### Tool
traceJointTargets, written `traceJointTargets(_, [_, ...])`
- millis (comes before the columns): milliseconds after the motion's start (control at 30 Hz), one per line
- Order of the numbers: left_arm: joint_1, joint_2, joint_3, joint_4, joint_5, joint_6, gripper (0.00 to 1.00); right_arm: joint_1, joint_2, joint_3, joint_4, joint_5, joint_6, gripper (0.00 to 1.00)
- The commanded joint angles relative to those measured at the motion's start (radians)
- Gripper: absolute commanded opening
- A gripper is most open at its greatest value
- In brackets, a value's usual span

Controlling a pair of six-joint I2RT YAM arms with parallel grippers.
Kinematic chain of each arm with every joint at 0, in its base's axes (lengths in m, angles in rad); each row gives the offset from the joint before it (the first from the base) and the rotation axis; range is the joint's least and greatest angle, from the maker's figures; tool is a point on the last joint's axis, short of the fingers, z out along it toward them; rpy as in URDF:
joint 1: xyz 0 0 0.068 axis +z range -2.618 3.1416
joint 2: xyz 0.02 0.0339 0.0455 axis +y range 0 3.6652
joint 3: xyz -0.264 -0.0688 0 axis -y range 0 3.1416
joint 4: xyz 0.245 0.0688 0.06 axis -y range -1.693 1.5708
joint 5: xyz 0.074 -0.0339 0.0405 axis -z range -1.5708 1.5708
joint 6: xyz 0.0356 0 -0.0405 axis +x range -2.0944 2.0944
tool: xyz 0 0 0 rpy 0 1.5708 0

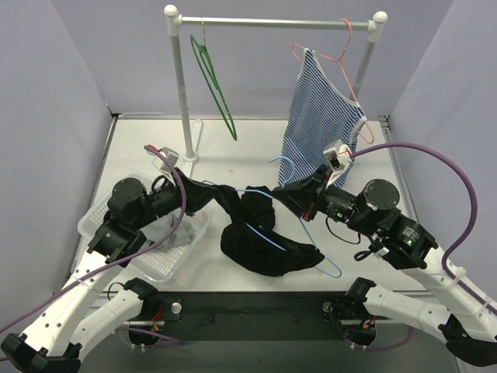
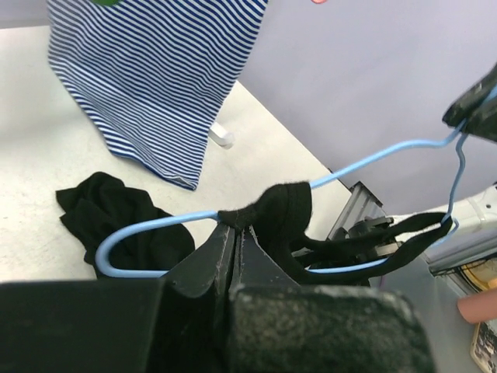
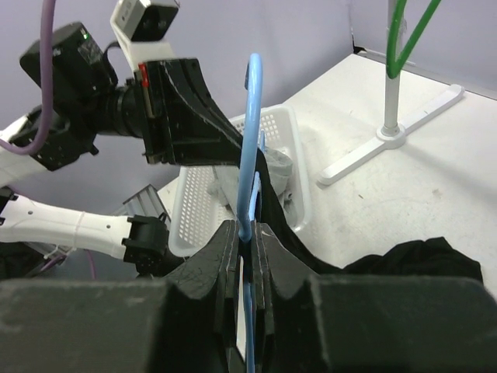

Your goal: Remove the tank top from the hanger

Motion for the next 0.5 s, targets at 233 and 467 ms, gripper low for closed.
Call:
traceJointTargets(233, [0.019, 0.049, 0.202, -0.259, -0.170, 0.066, 0.00, 0.004, -0.184, -0.025, -0.116, -0.002, -0.051, 0.00])
traceJointTargets(467, [0.036, 0.074, 0.226, -0.311, -0.194, 0.059, 0.00, 0.006, -0.237, -0.030, -0.084, -0.008, -0.028, 0.00])
